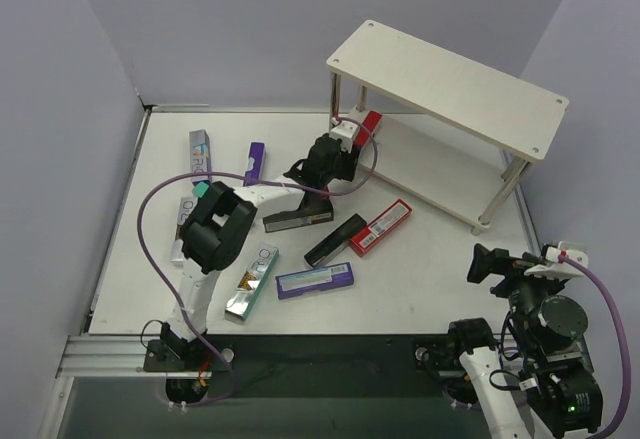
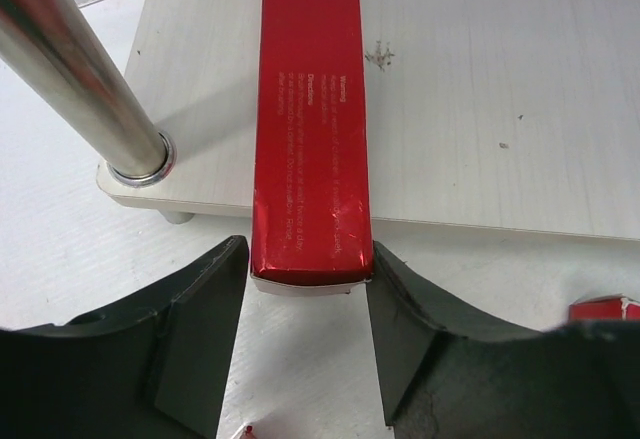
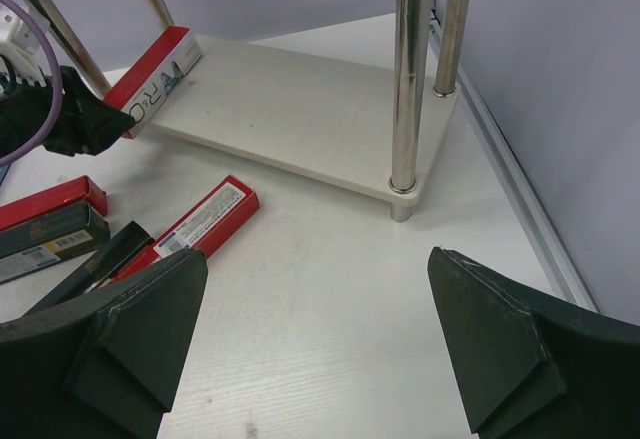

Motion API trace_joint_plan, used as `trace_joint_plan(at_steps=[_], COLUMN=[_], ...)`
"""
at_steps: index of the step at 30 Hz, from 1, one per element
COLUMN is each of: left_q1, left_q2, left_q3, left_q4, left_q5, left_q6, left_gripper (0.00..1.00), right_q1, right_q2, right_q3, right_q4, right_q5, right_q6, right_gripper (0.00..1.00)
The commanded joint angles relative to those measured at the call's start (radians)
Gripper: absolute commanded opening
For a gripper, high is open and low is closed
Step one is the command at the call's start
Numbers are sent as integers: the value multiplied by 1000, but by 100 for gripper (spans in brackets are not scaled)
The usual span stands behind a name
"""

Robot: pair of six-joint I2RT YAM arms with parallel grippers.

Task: Place and organize the toothpastes onto the shelf
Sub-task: Place the toothpaste on the shelf.

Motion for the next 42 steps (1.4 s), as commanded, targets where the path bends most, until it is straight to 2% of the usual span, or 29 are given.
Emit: trace_joint_plan(at_steps=[1, 4, 5, 9, 18, 27, 30, 42], left_q1=[7, 15, 18, 35, 72, 105, 113, 110], left_q2=[13, 14, 13, 20, 59, 43, 34, 57], left_q3=[65, 65, 66, 83, 134, 114, 97, 140], left_q4=[55, 64, 66, 69, 89, 81, 81, 58], left_q5=[-3, -12, -16, -32, -17, 60, 109, 110], left_q6=[13, 10, 7, 2, 37, 59, 82, 79], left_gripper=[58, 52, 46, 41, 42, 53, 52, 53], right_q1=[9, 9, 9, 9, 9, 9, 9, 9], right_q2=[8, 14, 16, 22, 32, 32, 35, 43], right_q3=[28, 31, 31, 33, 33, 31, 30, 24], right_q4=[14, 15, 15, 15, 15, 15, 14, 20], right_q5=[25, 25, 25, 27, 33, 42, 42, 31], right_q6=[-17, -20, -20, -23, -29, -28, -25, -22], right_gripper=[100, 100, 100, 100, 100, 100, 100, 100])
